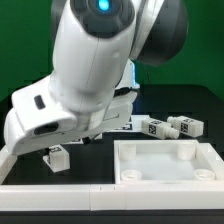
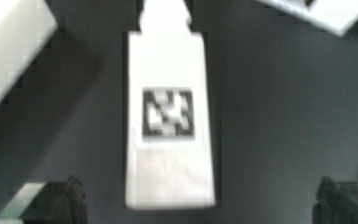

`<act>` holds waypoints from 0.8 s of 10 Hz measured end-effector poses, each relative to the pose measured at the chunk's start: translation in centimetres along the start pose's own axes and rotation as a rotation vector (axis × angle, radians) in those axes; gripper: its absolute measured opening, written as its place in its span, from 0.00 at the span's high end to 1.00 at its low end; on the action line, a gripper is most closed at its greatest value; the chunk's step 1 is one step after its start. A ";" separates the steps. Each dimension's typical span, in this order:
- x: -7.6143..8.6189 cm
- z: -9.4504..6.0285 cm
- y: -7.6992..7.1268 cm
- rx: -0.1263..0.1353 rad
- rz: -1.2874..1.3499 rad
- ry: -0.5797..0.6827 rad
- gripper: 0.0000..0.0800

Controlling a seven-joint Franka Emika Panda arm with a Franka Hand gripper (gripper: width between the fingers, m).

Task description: Assemble one leg

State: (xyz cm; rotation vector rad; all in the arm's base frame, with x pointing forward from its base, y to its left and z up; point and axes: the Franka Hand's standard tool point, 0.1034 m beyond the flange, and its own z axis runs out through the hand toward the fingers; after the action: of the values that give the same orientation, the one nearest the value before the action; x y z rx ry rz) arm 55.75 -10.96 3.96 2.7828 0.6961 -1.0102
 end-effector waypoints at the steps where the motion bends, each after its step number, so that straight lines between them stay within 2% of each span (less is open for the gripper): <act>1: 0.1 0.2 0.1 -0.008 -0.002 -0.023 0.19; 4: -0.4 1.5 -0.5 0.032 -0.008 -0.173 0.19; 5: 0.3 1.4 -0.3 0.022 -0.011 -0.154 0.19; 7: 0.2 1.5 -0.2 0.022 -0.009 -0.155 0.19; 8: 0.2 1.6 0.9 -0.012 0.013 -0.149 0.19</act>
Offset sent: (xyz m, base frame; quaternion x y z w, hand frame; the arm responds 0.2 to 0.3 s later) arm 0.0000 0.0000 0.0000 0.0000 -0.1938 0.0000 0.9810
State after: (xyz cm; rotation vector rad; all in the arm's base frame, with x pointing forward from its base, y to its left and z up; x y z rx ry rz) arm 55.39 -12.06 2.52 2.6635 0.6607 -1.1918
